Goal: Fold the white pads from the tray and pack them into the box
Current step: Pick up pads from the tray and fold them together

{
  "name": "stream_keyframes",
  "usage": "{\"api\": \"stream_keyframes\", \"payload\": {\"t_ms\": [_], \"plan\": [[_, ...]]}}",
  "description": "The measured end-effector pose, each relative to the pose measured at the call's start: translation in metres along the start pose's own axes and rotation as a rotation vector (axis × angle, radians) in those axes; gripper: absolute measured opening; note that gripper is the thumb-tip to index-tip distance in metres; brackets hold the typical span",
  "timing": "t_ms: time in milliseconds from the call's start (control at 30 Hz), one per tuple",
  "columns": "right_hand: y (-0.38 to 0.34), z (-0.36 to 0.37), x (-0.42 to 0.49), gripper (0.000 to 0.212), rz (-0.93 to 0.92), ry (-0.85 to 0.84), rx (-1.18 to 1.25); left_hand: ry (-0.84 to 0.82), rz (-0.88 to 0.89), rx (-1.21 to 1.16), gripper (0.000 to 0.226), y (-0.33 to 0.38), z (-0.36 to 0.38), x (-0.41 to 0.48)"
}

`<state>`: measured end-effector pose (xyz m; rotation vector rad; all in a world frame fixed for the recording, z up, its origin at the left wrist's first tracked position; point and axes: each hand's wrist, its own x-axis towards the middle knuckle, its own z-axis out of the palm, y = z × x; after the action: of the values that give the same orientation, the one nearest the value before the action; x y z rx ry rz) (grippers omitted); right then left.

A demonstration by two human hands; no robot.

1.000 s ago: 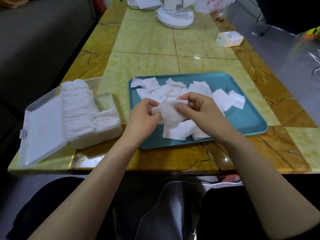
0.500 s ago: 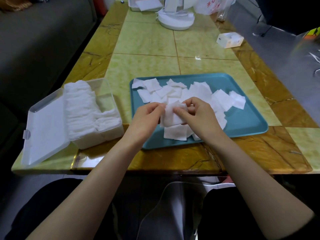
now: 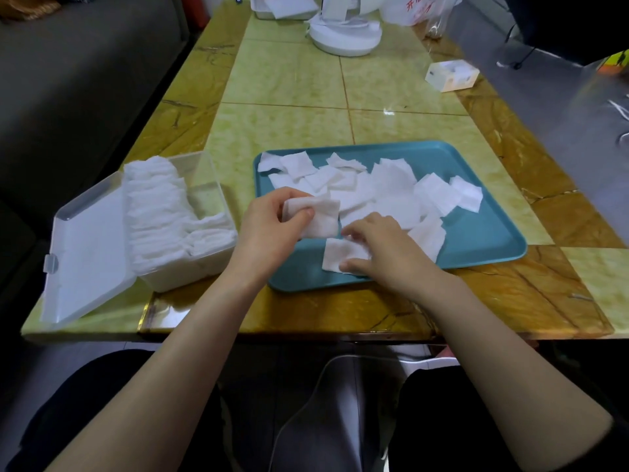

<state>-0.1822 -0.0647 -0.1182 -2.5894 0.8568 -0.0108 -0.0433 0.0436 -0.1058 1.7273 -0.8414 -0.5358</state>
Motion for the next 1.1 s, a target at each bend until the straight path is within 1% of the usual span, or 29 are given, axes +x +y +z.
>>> {"api": "stream_keyframes", "payload": {"t_ms": [100, 167, 233, 300, 367, 433, 500, 533, 600, 633, 700, 733, 833, 867, 900, 967, 1033, 1100], "plan": [[-0.003, -0.002, 0.001, 0.026, 0.019, 0.001, 0.029, -0.012, 0.005, -0.008, 0.026, 0.0, -0.002, -0.001], [-0.004, -0.002, 0.001, 0.015, 0.028, 0.026, 0.059, -0.022, 0.015, 0.018, 0.025, -0.001, -0.003, -0.002], [-0.002, -0.002, 0.003, 0.007, 0.032, 0.136, 0.139, -0.018, 0.009, 0.038, 0.024, -0.002, -0.003, -0.002], [-0.002, -0.005, 0.004, 0.008, 0.009, 0.311, 0.284, -0.001, 0.004, 0.054, 0.025, -0.003, -0.005, -0.001], [-0.005, -0.013, 0.004, 0.012, -0.032, 0.431, 0.453, 0.009, -0.001, 0.074, 0.024, -0.004, -0.006, -0.001], [-0.01, -0.023, 0.002, 0.016, -0.111, 0.465, 0.602, 0.005, -0.019, 0.088, 0.018, -0.006, -0.005, 0.0], [-0.015, -0.028, -0.001, 0.019, -0.207, 0.423, 0.661, -0.012, -0.036, 0.101, 0.014, -0.006, -0.004, -0.001], [-0.017, -0.027, -0.002, 0.018, -0.236, 0.373, 0.661, -0.031, -0.046, 0.079, 0.015, -0.005, -0.003, -0.001], [-0.02, -0.021, -0.001, 0.015, -0.237, 0.285, 0.614, -0.107, -0.087, -0.007, 0.024, 0.0, -0.001, -0.004], [-0.019, -0.017, -0.001, 0.02, -0.214, 0.265, 0.588, -0.157, -0.103, -0.035, 0.028, 0.001, 0.001, -0.006], [-0.017, -0.012, 0.0, 0.032, -0.157, 0.262, 0.565, -0.22, -0.118, -0.027, 0.027, 0.003, 0.005, -0.008], [-0.016, -0.011, 0.001, 0.035, -0.134, 0.274, 0.546, -0.217, -0.132, -0.016, 0.032, 0.004, 0.006, -0.009], [-0.015, -0.011, 0.003, 0.023, -0.094, 0.304, 0.449, -0.224, -0.218, -0.078, 0.046, 0.005, 0.006, -0.008], [-0.015, -0.01, 0.003, 0.02, -0.087, 0.309, 0.434, -0.25, -0.205, -0.094, 0.044, 0.006, 0.005, -0.009], [-0.014, -0.01, 0.003, 0.019, -0.082, 0.314, 0.432, -0.281, -0.148, -0.065, 0.037, 0.006, 0.006, -0.01], [-0.013, -0.008, 0.003, 0.017, -0.07, 0.307, 0.44, -0.289, -0.026, 0.059, 0.022, 0.003, 0.007, -0.011], [-0.013, -0.007, 0.004, 0.018, -0.07, 0.322, 0.461, -0.212, 0.041, 0.169, 0.027, -0.002, 0.008, -0.01], [-0.011, -0.007, 0.004, 0.026, -0.072, 0.402, 0.426, -0.123, 0.079, 0.214, 0.023, -0.006, 0.006, -0.008]]}}
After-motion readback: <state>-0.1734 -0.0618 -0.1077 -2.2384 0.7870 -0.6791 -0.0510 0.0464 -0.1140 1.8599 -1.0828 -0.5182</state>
